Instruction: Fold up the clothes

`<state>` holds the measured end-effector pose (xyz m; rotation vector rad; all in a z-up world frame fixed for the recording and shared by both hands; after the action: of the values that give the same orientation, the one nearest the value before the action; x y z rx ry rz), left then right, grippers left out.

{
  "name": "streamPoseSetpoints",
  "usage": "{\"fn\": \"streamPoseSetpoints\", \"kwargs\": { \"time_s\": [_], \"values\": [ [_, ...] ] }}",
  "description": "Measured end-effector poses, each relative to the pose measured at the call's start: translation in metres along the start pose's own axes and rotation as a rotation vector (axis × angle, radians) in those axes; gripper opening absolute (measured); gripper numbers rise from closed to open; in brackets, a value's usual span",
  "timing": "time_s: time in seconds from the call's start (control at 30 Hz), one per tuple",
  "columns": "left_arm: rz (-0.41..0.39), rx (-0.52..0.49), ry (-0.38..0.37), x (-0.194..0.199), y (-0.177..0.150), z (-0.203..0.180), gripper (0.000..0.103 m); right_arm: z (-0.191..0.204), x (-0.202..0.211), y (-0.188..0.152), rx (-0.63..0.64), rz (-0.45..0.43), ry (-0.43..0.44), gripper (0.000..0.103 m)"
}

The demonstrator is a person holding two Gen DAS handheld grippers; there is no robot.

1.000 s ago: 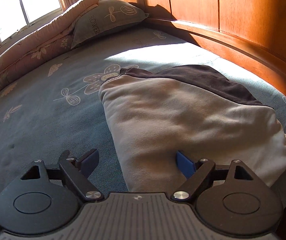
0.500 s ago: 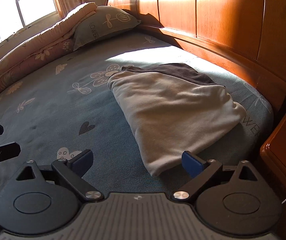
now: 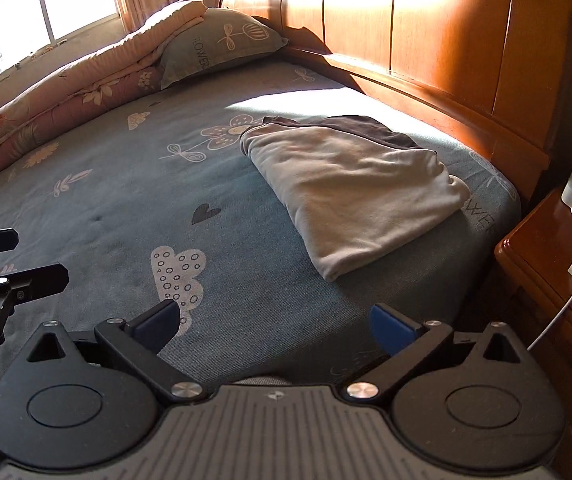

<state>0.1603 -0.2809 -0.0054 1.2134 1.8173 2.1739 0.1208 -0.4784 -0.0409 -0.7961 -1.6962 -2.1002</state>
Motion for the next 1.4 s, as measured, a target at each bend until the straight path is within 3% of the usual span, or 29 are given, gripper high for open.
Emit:
{"fn": "streamPoseSetpoints", "kwargs": {
  "time_s": [0.17,0.47,1.4],
  "values": [
    [0.022,0.055,-0.023,0.012,-0.006,0.004,0.100,0.007,0.020,-0.007,-0.004,-0.022,-0.012,0.103],
    [0.047,0.048,-0.007,0.024,-0.015,-0.001,0.100,0.029,0.038,-0.013,0.052,-0.040,0.005,0.103],
    [0.090,0.044,0.014,0.019,-0.021,-0.005,0.100,0.025,0.043,-0.010,0.037,-0.071,-0.017,0.103]
  ]
}}
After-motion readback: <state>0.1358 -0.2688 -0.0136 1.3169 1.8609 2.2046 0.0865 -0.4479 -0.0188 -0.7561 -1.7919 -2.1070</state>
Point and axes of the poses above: each gripper's, at about its wrist camera, not at the fingertips, and x roughly against the way its jaws point, z to its left, y to its top, the point moved 6 cm from there along -x, roughly the way its jaws point, and after that the axes turned 8 degrees about -z, right-handed, at the moved point
